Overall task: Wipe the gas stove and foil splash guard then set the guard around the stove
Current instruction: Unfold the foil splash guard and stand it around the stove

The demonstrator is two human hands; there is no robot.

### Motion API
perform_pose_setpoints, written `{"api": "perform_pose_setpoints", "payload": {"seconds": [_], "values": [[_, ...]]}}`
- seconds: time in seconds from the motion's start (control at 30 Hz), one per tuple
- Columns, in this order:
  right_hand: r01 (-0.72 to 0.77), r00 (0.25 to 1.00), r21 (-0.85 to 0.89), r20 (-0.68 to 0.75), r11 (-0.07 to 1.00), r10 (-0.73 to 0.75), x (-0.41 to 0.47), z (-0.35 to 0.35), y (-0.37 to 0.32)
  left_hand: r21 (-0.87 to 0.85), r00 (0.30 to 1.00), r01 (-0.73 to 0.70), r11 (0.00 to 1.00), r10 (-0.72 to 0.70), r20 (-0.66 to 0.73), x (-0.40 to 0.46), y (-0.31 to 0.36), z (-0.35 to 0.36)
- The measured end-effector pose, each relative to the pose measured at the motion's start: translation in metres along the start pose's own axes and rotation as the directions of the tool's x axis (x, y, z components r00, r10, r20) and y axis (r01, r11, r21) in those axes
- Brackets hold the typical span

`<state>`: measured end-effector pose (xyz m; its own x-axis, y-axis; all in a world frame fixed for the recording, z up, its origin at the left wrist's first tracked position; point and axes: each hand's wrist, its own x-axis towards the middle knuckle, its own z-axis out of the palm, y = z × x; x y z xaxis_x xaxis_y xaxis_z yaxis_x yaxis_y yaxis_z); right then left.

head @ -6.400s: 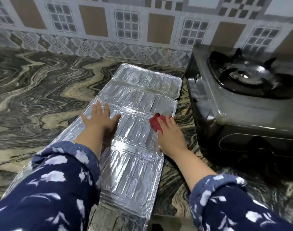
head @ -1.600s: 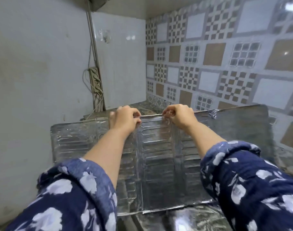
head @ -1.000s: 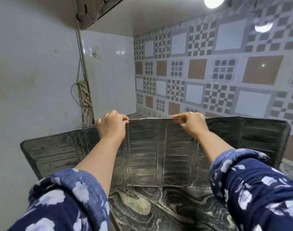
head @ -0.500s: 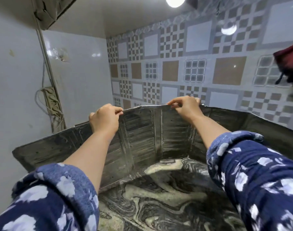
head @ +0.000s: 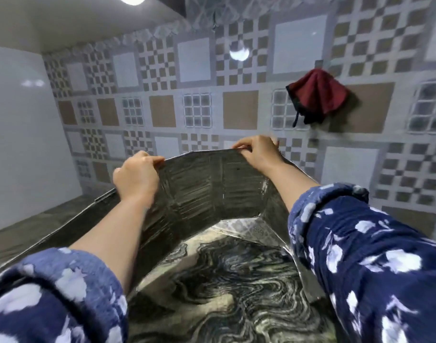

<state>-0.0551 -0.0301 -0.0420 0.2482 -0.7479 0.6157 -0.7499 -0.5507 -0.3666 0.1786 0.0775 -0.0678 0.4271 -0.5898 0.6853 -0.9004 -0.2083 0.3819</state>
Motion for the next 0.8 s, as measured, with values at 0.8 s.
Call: {"api": "perform_pose_setpoints", "payload": {"seconds": [0.8], "values": [[-0.217,0.975,-0.008,-0.049,0.976,0.217,-0.008,0.046,0.040,0.184,0.981,0.034,0.982,-0.068,0.183,0.018,-0.042,0.010]]}}
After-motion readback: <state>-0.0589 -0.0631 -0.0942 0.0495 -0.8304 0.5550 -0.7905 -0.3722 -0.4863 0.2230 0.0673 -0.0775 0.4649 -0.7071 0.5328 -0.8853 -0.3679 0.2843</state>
